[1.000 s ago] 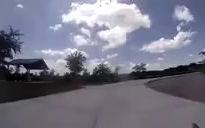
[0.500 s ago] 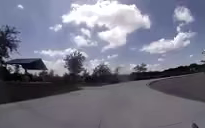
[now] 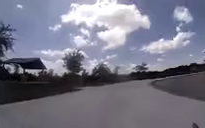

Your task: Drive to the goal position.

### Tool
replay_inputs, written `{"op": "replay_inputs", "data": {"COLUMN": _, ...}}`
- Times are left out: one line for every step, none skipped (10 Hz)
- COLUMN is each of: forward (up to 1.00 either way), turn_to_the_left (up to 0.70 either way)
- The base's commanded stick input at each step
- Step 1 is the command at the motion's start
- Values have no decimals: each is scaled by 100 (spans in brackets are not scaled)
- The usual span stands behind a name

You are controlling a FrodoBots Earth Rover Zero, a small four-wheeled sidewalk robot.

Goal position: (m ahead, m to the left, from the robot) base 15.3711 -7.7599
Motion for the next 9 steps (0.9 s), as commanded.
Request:
{"op": "replay_inputs", "data": {"forward": 85, "turn_to_the_left": -32}}
{"op": "replay_inputs", "data": {"forward": 85, "turn_to_the_left": 0}}
{"op": "replay_inputs", "data": {"forward": 85, "turn_to_the_left": 0}}
{"op": "replay_inputs", "data": {"forward": 85, "turn_to_the_left": 0}}
{"op": "replay_inputs", "data": {"forward": 85, "turn_to_the_left": 0}}
{"op": "replay_inputs", "data": {"forward": 85, "turn_to_the_left": -10}}
{"op": "replay_inputs", "data": {"forward": 85, "turn_to_the_left": -32}}
{"op": "replay_inputs", "data": {"forward": 85, "turn_to_the_left": -34}}
{"op": "replay_inputs", "data": {"forward": 85, "turn_to_the_left": -34}}
